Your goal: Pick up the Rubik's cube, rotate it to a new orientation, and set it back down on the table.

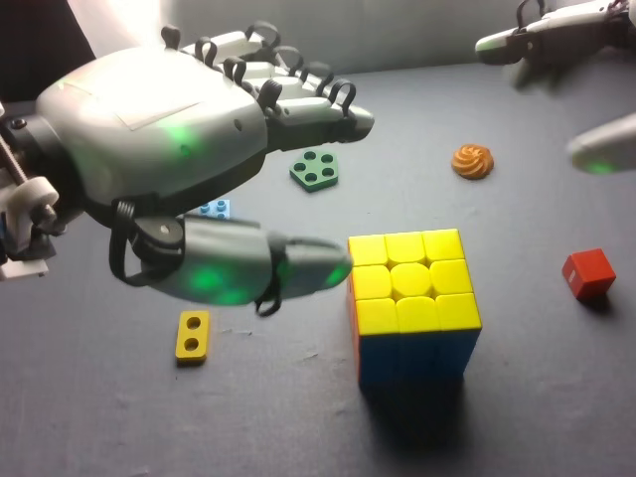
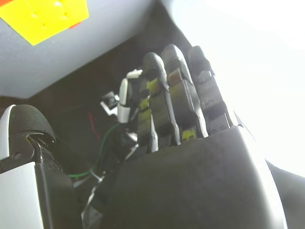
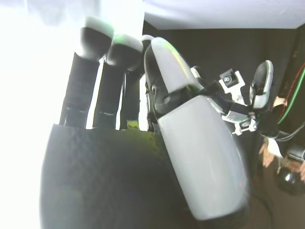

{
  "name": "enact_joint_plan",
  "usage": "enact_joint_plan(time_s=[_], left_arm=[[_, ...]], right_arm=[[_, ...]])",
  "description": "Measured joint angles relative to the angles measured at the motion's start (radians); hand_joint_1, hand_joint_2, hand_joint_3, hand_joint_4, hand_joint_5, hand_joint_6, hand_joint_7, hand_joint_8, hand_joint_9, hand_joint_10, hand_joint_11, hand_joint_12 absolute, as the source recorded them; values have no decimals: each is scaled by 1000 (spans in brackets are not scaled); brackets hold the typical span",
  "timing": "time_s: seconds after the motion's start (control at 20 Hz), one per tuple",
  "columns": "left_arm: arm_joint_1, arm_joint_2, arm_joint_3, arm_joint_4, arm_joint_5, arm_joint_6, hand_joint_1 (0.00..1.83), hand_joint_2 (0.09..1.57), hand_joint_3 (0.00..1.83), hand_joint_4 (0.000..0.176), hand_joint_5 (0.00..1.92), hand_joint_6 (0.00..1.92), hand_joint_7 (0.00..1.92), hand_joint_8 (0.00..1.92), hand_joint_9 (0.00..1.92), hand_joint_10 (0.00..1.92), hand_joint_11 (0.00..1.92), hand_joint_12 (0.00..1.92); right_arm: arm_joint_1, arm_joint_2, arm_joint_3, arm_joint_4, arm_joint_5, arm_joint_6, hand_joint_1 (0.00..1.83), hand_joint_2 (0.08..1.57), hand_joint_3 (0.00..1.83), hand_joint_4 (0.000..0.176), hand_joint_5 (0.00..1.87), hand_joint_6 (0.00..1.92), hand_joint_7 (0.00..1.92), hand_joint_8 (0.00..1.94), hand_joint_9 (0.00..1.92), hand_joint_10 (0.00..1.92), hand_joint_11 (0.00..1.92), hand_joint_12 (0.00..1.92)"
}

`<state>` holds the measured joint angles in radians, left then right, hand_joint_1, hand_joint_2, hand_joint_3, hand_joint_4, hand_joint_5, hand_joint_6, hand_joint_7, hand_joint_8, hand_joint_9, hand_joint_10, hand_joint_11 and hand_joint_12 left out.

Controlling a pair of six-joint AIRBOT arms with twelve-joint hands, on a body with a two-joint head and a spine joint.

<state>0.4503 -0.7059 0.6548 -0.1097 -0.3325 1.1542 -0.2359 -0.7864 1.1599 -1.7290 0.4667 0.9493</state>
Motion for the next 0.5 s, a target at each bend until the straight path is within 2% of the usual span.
enact_joint_plan(time_s=[0.1,0.15,0.25,0.35,0.4,0.5], left_arm=[[0,0,4,-1,4,0,146,1186,1,0,288,5,285,7,252,9,0,632],[0,0,4,-5,3,0,119,1187,1,0,273,1,269,2,238,2,0,613],[0,0,4,-7,3,1,44,1201,6,0,316,13,286,7,242,2,0,580],[0,0,4,-7,3,1,81,1201,3,0,340,9,312,8,267,7,0,640],[0,0,4,-7,3,1,84,1204,3,0,299,5,280,5,242,3,0,577],[0,0,4,-13,3,1,141,1193,0,0,318,7,309,9,270,9,0,640]], right_arm=[[0,0,0,6,0,0,0,1213,5,0,121,4,108,5,58,3,0,170],[0,0,0,1,0,0,0,1205,1,0,93,1,75,3,25,1,0,101],[0,0,0,-2,1,0,0,1207,1,0,90,2,78,5,29,4,0,104],[0,0,0,-3,1,0,0,1204,0,0,120,1,118,1,74,3,0,221],[0,0,0,-3,1,0,0,1202,0,0,89,2,84,3,39,3,0,135],[0,0,-2,-2,2,0,0,1207,1,0,93,4,86,5,36,4,0,130]])
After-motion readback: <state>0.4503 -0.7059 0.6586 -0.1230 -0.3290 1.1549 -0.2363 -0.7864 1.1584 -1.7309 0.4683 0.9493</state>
